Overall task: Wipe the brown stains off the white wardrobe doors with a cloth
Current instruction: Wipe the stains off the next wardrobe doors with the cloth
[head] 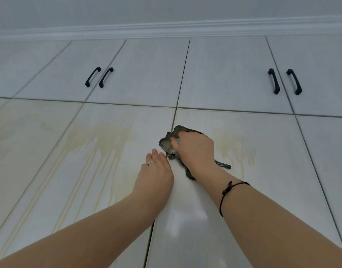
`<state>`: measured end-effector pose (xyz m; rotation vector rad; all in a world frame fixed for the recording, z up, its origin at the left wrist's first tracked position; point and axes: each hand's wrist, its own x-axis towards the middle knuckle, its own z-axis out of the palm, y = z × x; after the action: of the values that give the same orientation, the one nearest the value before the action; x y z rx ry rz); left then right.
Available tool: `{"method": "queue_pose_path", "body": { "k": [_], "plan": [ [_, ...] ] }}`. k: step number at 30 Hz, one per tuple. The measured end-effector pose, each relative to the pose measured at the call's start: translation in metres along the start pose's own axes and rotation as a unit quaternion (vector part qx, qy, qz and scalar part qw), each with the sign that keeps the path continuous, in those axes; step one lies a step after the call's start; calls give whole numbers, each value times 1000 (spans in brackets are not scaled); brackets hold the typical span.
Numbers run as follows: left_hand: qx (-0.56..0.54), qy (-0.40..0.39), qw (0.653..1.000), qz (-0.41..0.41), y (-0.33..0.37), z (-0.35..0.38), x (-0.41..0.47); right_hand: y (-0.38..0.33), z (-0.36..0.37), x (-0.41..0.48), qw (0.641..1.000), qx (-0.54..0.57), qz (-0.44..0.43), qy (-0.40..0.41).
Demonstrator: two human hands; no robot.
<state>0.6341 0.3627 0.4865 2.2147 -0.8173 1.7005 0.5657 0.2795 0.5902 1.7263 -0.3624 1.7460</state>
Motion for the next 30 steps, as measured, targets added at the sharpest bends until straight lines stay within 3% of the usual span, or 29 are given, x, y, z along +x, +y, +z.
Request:
{"method": "queue_pose_path", "body": {
  "k": [14,20,25,30],
  "plan": [
    [74,-89,993,-28,15,-7,1,-4,16,80,994,30,80,65],
    [69,-101,989,-77,27,-6,2,0,7,64,998,3,-7,63],
    [91,-103,987,-87,29,-9,-1,27,-6,35,999,-34,-34,9],
    [108,-108,985,-75,25,-13,-5,96,-33,19,998,-61,24,18]
  ]
}}
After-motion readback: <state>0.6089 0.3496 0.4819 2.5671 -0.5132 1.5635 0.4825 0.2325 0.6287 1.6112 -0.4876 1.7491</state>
